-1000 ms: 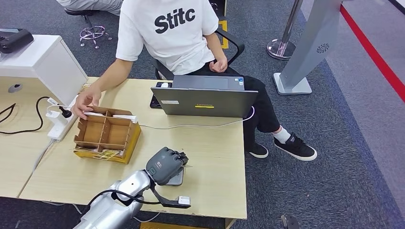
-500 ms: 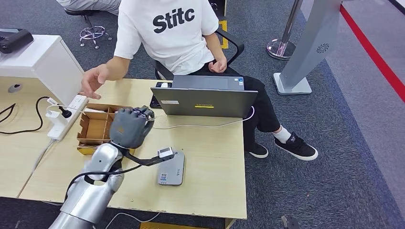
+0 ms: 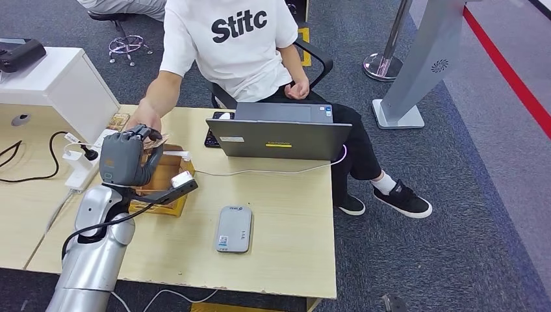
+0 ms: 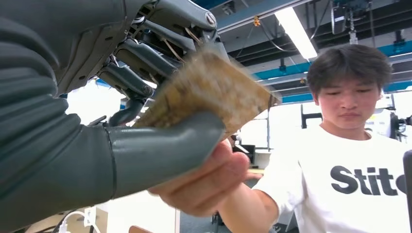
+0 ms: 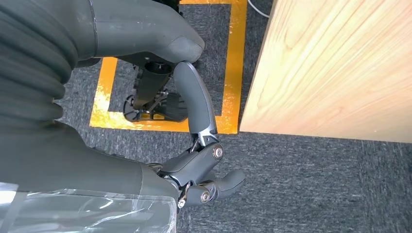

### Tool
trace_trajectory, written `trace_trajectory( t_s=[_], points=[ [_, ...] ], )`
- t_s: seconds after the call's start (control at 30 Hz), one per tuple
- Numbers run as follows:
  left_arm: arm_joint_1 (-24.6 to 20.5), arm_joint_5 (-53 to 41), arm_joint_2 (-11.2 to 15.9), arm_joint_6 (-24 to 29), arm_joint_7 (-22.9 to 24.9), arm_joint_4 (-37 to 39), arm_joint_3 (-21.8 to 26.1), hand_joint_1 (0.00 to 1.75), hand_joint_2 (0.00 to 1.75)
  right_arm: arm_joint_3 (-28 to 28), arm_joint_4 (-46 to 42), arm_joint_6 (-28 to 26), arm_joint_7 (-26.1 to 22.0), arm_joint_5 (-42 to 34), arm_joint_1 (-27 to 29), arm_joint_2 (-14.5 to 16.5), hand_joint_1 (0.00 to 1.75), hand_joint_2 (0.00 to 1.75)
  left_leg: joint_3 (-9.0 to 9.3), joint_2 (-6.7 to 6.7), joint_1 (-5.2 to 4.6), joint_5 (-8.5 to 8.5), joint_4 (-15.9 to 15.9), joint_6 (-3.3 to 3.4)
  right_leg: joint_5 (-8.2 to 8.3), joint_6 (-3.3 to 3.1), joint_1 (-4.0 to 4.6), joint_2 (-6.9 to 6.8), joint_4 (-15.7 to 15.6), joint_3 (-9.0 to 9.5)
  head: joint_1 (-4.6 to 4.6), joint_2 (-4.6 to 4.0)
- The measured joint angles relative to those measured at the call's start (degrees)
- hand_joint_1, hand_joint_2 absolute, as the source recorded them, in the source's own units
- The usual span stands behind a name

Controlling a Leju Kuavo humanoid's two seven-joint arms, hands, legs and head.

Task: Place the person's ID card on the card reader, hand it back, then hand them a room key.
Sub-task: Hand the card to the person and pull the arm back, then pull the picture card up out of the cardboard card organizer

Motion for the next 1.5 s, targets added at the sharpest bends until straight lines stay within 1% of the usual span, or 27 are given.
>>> trace_trajectory(
  t_s=[0.2,0.37,0.47,0.63,0.73,0.8,0.87,0.93,1.03,1.1,1.27,1.5],
  points=[
    [1.27,-0.97,-0.58,0.32,-1.64,-0.01,0.19,0.00,1.75,0.05,0.00,-0.02,0.02,-0.26,0.00,0.01,0.00,1.75,0.00,0.02,0.00,0.00,0.00,0.00,0.00,0.00,0.00,0.01,0.00,0.00,0.00,0.00],
    [2.93,-1.17,-1.63,0.23,-2.76,-0.13,0.15,0.00,1.75,0.05,0.00,-0.18,0.01,-0.64,0.00,-0.01,0.00,1.75,0.00,0.02,0.00,0.00,0.01,0.00,0.00,0.00,0.00,0.01,0.00,-0.01,0.00,0.00],
    [3.85,-1.18,-2.37,0.20,-2.97,-0.20,-0.01,0.00,1.75,0.05,0.00,-0.20,0.00,-0.67,0.00,-0.01,0.00,1.75,0.00,0.03,0.00,0.00,0.00,0.00,0.00,0.00,0.00,0.01,0.00,-0.02,0.00,0.00],
    [4.38,-1.17,-2.80,0.14,-2.98,-0.57,-0.26,0.00,1.75,0.05,0.00,-0.20,0.00,-0.67,0.01,-0.01,0.00,1.75,0.00,0.02,0.01,0.00,0.00,0.00,0.00,0.00,0.00,0.00,0.00,-0.02,0.01,0.00],
    [4.66,-0.50,-2.86,-1.76,-4.21,-0.68,-0.76,0.00,1.75,0.05,0.00,-0.27,-0.01,-0.80,0.01,-0.01,0.00,1.75,0.00,0.02,0.00,0.00,0.00,0.00,0.00,0.00,0.00,0.00,0.00,-0.01,0.00,0.00],
    [5.39,-0.32,-2.62,-3.68,-5.41,-0.68,-2.09,0.00,1.75,0.04,0.00,-0.34,-0.03,-1.07,0.02,-0.01,0.00,1.75,0.00,0.03,0.00,0.00,0.00,0.00,0.00,0.00,0.00,0.01,0.00,-0.02,-0.01,0.00],
    [6.36,-1.42,-1.88,-4.51,-5.04,-0.50,-4.50,0.00,1.75,0.03,0.00,-0.37,-0.10,-1.40,0.05,-0.01,0.00,1.75,0.00,0.02,0.00,0.00,0.00,0.00,0.00,0.00,0.00,0.01,-0.01,-0.03,0.01,0.00],
    [6.95,-3.42,-0.60,-4.84,-3.12,0.29,-7.61,0.00,1.75,0.03,0.00,-0.37,-0.27,-1.72,0.07,-0.01,0.00,1.75,-0.01,0.02,0.00,-0.01,0.00,0.01,-0.01,0.01,0.00,0.01,-0.01,-0.03,0.01,0.00],
    [7.13,-6.34,2.13,-4.85,0.18,2.49,-12.01,0.00,1.75,0.03,0.00,-0.37,-0.60,-2.12,0.26,-0.02,0.00,1.75,-0.02,0.07,0.01,-0.02,0.00,0.02,-0.01,0.01,0.00,0.06,-0.01,-0.05,0.00,0.00],
    [7.15,-7.15,3.95,-4.64,1.63,3.86,-13.87,0.00,1.75,0.01,0.00,-0.37,-0.83,-2.33,0.45,-0.04,0.00,1.75,-0.01,0.08,0.02,-0.02,0.00,0.02,-0.01,0.01,0.00,0.06,-0.01,-0.05,0.00,0.00],
    [7.24,-7.49,7.40,-4.21,3.45,5.78,-15.85,0.00,1.75,-0.01,0.00,-0.27,-1.01,-2.49,0.61,-0.21,0.00,1.75,-0.01,0.08,0.04,-0.01,-0.01,0.01,-0.01,0.00,0.00,0.06,0.00,-0.06,0.00,0.00],
    [7.17,-12.08,9.40,-1.31,8.44,7.15,-16.19,0.00,1.75,-0.01,0.00,-0.28,-0.96,-2.49,0.59,-0.25,0.00,1.75,-0.03,0.07,0.01,-0.01,-0.01,0.01,-0.01,0.01,0.00,0.05,0.00,-0.05,0.01,0.00]
  ],
)
